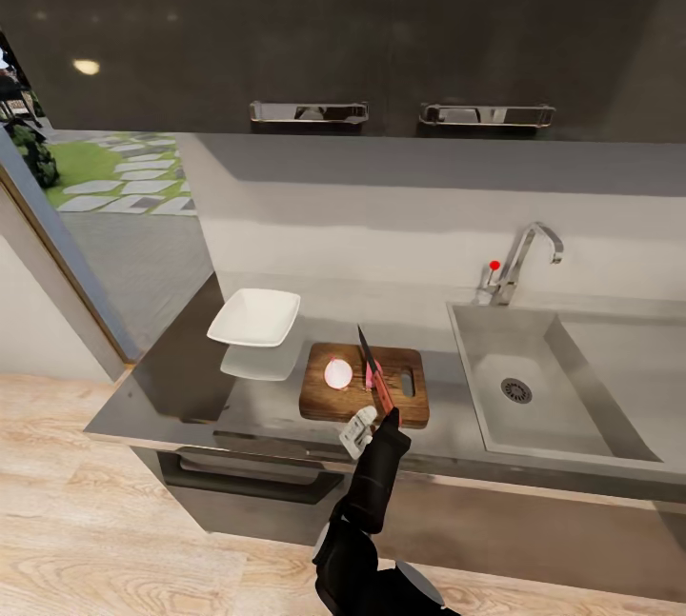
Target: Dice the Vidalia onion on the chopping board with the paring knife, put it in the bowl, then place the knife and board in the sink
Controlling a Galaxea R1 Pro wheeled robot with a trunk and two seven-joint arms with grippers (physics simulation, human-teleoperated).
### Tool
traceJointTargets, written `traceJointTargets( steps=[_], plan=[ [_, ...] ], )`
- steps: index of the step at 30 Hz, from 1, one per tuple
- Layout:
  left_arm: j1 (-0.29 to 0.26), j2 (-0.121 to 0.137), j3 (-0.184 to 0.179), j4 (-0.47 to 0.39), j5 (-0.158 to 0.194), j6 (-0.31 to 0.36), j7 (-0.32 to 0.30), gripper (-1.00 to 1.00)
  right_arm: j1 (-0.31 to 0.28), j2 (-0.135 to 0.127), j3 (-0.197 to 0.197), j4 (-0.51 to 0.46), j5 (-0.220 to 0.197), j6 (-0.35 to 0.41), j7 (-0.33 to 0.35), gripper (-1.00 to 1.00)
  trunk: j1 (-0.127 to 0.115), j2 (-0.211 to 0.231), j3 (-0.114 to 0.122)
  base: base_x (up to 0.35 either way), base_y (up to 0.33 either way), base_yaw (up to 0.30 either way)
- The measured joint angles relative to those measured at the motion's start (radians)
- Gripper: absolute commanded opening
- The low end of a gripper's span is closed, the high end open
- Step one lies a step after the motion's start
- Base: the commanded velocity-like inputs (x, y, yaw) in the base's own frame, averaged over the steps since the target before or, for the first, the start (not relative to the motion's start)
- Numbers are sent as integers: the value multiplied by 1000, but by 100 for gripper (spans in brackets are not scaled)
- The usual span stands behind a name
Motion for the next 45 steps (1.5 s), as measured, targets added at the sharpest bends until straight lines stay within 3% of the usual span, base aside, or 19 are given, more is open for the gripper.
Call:
traceJointTargets(
  steps=[38, 45],
  plan=[
    [0, -8, -2, 3, 0, 0, 0, 100, 0, 0, 0, -1, -2, -1, -1, -100, 0, 0, 0, -4, 0, 0],
    [0, -8, -2, 3, 0, 0, 0, 100, 0, 0, 0, -2, 42, -1, 0, -100, 0, 0, 0, -267, 0, 0]
  ],
)
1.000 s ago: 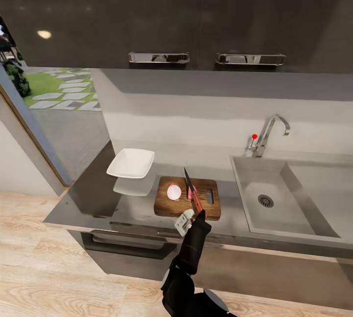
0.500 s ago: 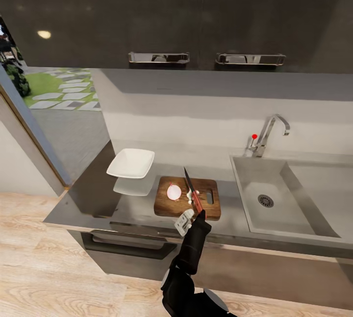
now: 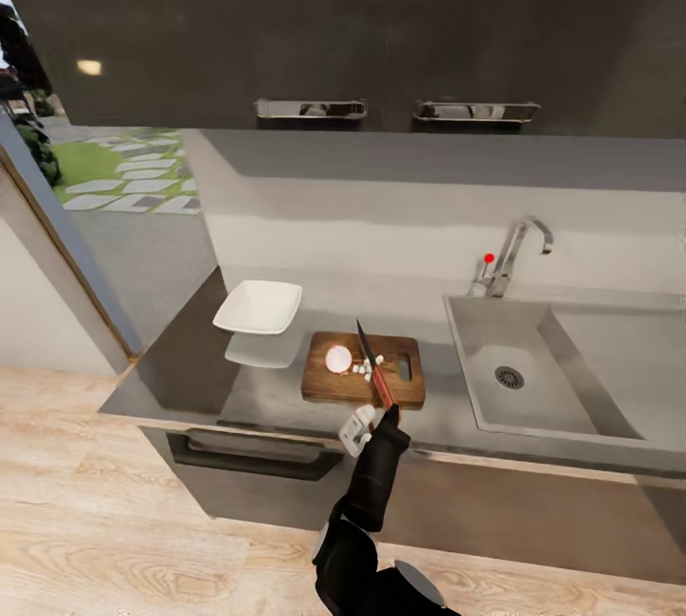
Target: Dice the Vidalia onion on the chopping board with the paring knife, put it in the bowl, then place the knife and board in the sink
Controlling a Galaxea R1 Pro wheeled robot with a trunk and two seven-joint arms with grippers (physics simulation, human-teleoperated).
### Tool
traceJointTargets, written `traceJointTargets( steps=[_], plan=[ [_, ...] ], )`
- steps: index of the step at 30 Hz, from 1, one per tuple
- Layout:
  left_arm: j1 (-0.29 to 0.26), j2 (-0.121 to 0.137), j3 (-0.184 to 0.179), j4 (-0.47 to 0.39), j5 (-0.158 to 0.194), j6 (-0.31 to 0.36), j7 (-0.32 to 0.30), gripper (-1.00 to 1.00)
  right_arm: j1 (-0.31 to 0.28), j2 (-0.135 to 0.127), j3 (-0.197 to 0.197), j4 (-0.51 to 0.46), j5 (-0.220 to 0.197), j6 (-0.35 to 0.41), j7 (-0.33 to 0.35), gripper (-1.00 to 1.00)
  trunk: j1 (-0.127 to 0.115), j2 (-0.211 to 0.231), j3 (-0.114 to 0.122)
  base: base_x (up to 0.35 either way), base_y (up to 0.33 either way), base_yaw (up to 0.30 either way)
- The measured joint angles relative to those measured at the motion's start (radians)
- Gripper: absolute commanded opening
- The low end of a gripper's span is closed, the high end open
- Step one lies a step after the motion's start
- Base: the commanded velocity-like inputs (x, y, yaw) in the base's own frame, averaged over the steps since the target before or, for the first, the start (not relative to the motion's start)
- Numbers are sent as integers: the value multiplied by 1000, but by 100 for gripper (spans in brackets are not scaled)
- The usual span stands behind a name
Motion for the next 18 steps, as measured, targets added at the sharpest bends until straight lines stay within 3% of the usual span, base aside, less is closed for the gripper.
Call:
traceJointTargets(
  steps=[4, 11, 18],
  plan=[
    [0, 0, 0, 0, 0, 0, 0, 100, 0, 0, 0, 0, 1, 0, 0, -100, 0, 0, 0, -50, 27, 0],
    [0, 0, 1, 0, 0, 1, 0, 100, 0, 0, 0, 0, -1, 0, 0, -100, 0, 0, 0, -2, 270, 0],
    [0, 0, 0, -1, 0, 0, 0, 100, 0, 0, 0, 1, -1, 0, 0, -100, 0, 0, 0, 0, 35, 0]
  ],
)
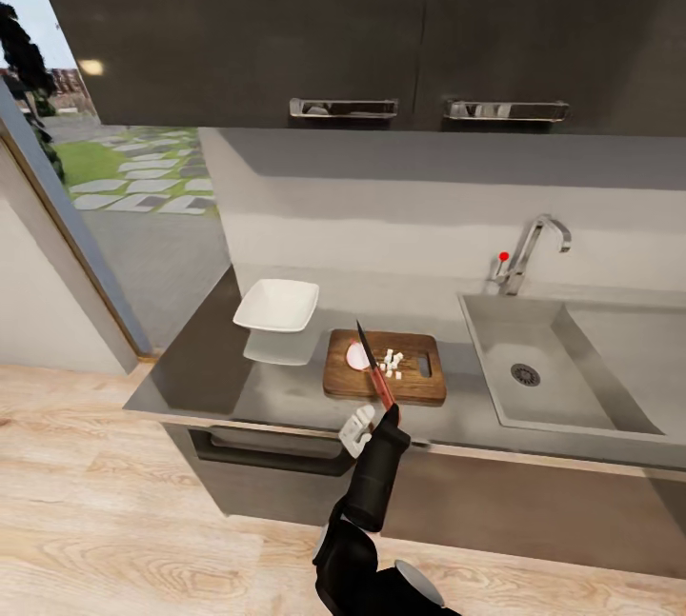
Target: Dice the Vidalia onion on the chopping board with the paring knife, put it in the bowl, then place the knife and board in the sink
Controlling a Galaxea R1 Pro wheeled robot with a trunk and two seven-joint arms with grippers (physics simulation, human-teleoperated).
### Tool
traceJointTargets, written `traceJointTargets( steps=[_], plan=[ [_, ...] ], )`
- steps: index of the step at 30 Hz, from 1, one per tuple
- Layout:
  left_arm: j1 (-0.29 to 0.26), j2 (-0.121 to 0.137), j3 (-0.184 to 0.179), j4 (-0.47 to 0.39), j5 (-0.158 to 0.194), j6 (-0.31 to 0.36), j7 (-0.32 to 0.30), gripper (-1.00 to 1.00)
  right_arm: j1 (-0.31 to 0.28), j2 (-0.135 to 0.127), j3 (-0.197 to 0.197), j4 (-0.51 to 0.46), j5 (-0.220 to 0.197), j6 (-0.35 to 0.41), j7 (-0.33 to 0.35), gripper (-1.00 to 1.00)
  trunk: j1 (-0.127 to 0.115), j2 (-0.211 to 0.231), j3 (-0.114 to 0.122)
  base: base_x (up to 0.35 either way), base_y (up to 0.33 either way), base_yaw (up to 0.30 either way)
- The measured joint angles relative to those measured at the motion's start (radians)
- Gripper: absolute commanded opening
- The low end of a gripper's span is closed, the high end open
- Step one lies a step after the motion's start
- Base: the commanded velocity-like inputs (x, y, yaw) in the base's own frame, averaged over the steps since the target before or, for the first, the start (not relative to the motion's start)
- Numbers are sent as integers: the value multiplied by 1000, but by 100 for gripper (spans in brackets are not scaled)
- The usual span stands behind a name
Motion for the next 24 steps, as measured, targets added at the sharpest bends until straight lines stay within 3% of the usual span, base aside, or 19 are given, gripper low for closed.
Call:
traceJointTargets(
  steps=[9, 24],
  plan=[
    [0, 0, 0, -2, 0, -1, 0, 100, 0, 0, 0, 0, -2, 0, 0, -100, 0, 0, -5, 99, 0, 0],
    [0, 0, 0, -2, 0, -1, 0, 100, 0, 0, 0, 3, -2, 0, 0, -100, 0, 0, -29, 3, 0, 0]
  ],
)
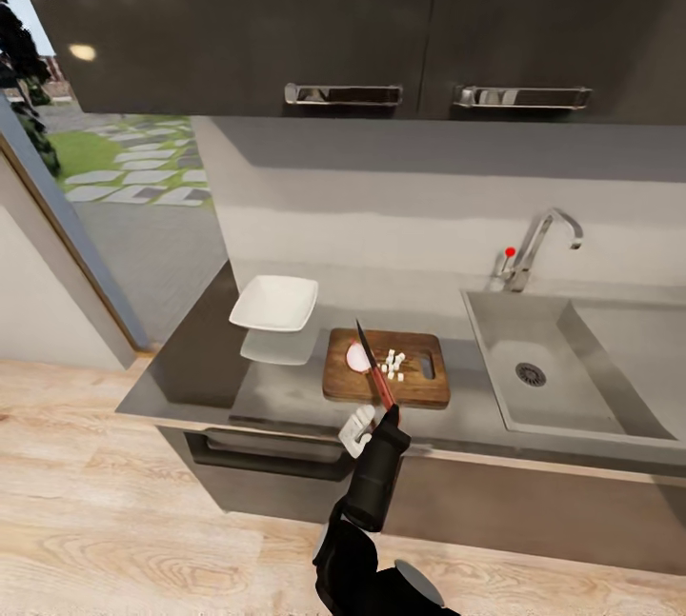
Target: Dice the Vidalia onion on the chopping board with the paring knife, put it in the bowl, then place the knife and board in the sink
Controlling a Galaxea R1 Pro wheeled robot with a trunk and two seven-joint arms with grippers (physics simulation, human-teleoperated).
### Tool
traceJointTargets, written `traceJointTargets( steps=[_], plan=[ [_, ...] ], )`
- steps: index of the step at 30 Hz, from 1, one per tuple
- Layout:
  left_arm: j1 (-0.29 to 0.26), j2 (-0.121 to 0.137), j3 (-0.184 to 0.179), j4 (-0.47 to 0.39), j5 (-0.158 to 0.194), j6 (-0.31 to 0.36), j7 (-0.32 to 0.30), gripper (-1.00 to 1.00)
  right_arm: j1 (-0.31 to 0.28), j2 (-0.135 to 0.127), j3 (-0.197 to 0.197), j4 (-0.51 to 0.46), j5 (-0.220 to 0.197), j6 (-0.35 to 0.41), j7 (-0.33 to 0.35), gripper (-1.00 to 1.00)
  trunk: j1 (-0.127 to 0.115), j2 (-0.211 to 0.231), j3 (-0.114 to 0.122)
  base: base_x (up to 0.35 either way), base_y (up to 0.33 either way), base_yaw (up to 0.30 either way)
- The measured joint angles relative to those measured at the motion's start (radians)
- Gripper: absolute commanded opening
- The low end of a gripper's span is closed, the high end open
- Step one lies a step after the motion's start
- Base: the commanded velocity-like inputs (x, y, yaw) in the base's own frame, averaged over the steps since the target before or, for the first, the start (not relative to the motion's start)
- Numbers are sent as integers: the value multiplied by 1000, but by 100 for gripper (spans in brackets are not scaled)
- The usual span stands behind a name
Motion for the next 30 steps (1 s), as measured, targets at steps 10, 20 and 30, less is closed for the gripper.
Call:
traceJointTargets(
  steps=[10, 20, 30],
  plan=[
    [0, 0, 0, -1, 0, 0, 0, 100, 0, 0, 0, 0, 0, 0, 0, -100, 0, 0, -16, 0, 0, 0],
    [0, 0, 0, -2, 0, 0, 0, 100, 0, 0, 0, 0, 0, 0, 0, -100, 0, 0, -17, 85, 55, 0],
    [0, 0, 0, -1, 0, 1, 0, 100, 0, 0, 0, 0, 0, 0, 0, -100, 0, 0, -18, 7, 3, 0]
  ],
)
